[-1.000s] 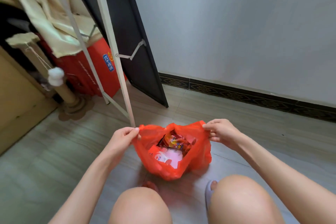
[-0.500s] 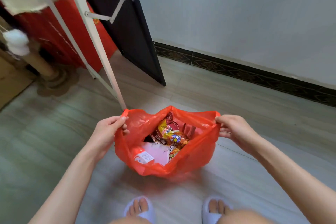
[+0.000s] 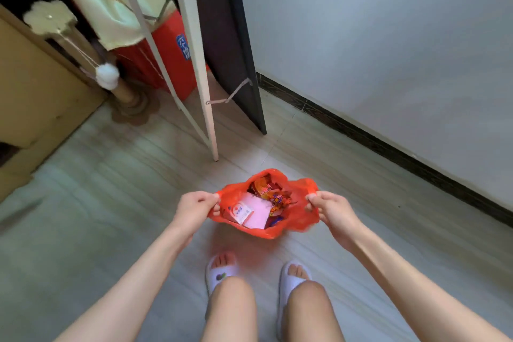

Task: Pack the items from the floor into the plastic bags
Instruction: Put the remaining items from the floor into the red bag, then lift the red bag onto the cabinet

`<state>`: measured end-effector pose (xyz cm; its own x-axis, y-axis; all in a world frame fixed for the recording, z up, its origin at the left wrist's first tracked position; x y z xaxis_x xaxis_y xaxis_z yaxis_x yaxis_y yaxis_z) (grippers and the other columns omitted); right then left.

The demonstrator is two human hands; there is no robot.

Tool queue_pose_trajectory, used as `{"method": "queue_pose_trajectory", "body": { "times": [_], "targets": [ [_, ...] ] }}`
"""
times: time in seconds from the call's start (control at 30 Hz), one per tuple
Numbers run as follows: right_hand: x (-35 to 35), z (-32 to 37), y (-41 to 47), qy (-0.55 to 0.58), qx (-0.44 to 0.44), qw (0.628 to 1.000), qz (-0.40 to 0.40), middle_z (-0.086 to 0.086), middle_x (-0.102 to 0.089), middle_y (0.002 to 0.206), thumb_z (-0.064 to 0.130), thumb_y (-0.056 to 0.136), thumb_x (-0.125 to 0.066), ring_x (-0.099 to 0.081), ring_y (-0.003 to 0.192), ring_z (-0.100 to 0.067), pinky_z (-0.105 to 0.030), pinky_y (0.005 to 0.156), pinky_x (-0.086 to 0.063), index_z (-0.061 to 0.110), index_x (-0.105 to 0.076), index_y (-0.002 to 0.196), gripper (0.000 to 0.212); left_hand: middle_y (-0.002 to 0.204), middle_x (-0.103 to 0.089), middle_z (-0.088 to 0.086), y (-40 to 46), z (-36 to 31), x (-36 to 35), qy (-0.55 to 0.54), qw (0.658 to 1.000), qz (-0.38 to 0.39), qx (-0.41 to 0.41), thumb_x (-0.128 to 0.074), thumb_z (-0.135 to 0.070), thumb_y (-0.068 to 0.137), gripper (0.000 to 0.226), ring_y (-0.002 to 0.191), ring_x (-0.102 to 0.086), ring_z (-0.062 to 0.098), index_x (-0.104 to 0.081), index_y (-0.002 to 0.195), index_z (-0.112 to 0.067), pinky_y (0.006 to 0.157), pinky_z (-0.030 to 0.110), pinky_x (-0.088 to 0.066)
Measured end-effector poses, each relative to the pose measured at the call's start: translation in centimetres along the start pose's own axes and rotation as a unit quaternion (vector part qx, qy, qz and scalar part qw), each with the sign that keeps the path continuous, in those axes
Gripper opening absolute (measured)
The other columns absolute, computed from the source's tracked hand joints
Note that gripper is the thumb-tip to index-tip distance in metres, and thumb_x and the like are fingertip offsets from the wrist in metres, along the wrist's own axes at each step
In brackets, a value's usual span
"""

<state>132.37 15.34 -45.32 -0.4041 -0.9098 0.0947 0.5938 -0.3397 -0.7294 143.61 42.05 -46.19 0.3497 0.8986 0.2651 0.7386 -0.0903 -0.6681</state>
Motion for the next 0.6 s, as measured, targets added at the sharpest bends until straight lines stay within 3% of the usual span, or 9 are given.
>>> {"method": "queue_pose_trajectory", "body": {
  "times": [0.2, 0.3, 0.43, 0.6],
  "targets": [
    [-3.9, 14.2, -11.6, -0.100, 0.074, 0.990, 0.072, -0.001, -0.060, 0.063, 0.010, 0.090, -0.054, -0.051, 0.060, -0.011, -0.021, 0.058, -0.036, 0.009, -0.063, 0.071, 0.021, 0.057, -0.060, 0.003, -12.0, -10.5, 8.7, -0.046, 0.998, -0.044, -0.028, -0.053, -0.002, 0.089, 0.023, 0.047, -0.058, 0.005, -0.062, 0.068, -0.005, 0.054, 0.014, -0.048],
    [-7.8, 19.3, -18.4, -0.154, 0.094, 0.973, 0.148, 0.002, -0.062, 0.067, 0.009, 0.092, -0.052, -0.052, 0.061, -0.007, -0.014, 0.057, -0.038, 0.012, -0.064, 0.074, 0.022, 0.048, -0.063, -0.004, -19.5, -13.2, 14.3, -0.089, 0.992, -0.091, -0.027, -0.053, 0.001, 0.088, 0.022, 0.048, -0.058, 0.001, -0.062, 0.070, -0.006, 0.052, 0.008, -0.045],
    [-13.6, 24.8, -27.1, -0.201, 0.126, 0.940, 0.248, -0.002, -0.061, 0.064, 0.005, 0.092, -0.051, -0.053, 0.049, 0.001, -0.007, 0.049, -0.039, 0.004, -0.065, 0.078, 0.019, 0.055, -0.066, -0.004, -29.8, -13.9, 19.5, -0.195, 0.966, -0.167, -0.022, -0.054, -0.001, 0.089, 0.017, 0.068, -0.060, 0.016, -0.064, 0.076, -0.007, 0.072, 0.025, -0.047],
    [-21.0, 31.1, -35.4, -0.238, 0.204, 0.898, 0.309, -0.002, -0.063, 0.063, 0.007, 0.090, -0.055, -0.055, 0.053, -0.004, -0.012, 0.051, -0.043, 0.000, -0.068, 0.075, 0.021, 0.052, -0.066, -0.007, -39.5, -14.8, 26.9, -0.285, 0.914, -0.281, -0.061, -0.054, -0.002, 0.089, 0.017, 0.064, -0.062, 0.011, -0.062, 0.077, -0.011, 0.080, 0.033, -0.046]
  ]
}}
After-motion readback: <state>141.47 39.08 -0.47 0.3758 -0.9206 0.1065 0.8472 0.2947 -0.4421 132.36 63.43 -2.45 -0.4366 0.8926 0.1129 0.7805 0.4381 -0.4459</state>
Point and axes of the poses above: each hand's wrist, its own y-axis towards the middle knuckle, its own x-axis out of the back of the hand, z = x × y, the point moved 10 cm from there along y, towards the middle knuckle
